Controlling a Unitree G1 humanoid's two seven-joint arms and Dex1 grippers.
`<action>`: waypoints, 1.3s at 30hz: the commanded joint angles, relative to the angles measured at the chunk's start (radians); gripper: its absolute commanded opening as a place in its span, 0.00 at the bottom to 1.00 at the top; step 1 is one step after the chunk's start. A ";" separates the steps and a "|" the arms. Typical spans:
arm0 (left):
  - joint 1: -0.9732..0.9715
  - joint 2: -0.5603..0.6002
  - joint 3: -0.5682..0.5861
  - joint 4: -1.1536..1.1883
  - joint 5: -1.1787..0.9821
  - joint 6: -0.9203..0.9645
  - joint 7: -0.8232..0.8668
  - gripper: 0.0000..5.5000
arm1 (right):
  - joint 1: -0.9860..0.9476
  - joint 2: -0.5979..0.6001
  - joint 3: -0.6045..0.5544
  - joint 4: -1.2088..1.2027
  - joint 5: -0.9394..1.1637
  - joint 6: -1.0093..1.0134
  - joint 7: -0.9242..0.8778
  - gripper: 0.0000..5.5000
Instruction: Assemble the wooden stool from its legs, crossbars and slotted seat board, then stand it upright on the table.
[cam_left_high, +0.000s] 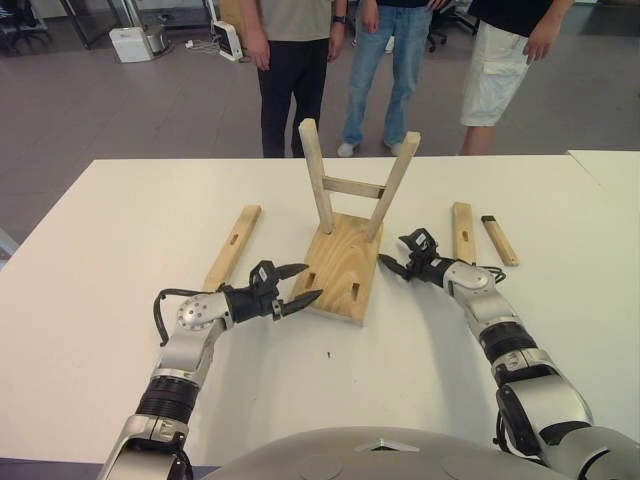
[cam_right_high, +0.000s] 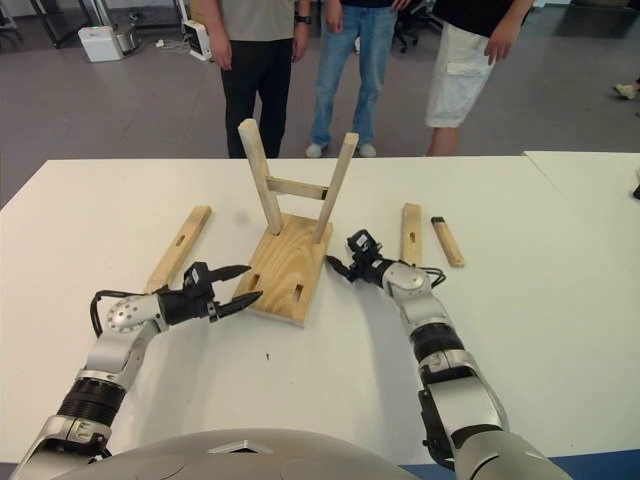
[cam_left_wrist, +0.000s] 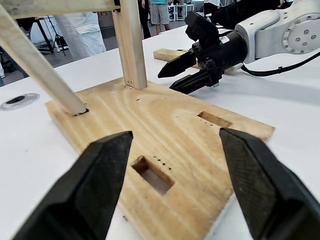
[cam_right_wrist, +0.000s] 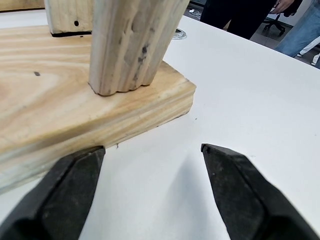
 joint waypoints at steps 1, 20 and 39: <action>-0.122 0.097 0.124 0.028 0.101 -0.047 0.195 0.58 | 0.018 -0.007 0.000 0.011 -0.021 -0.004 0.000 0.66; -0.047 0.111 -0.055 0.126 0.249 -0.093 0.223 0.58 | -0.082 -0.045 -0.164 -0.104 0.080 0.043 -0.057 0.66; 0.056 -0.025 0.066 -0.064 0.131 0.071 0.437 0.58 | -0.167 -0.311 -0.279 0.446 0.029 0.328 -0.107 0.62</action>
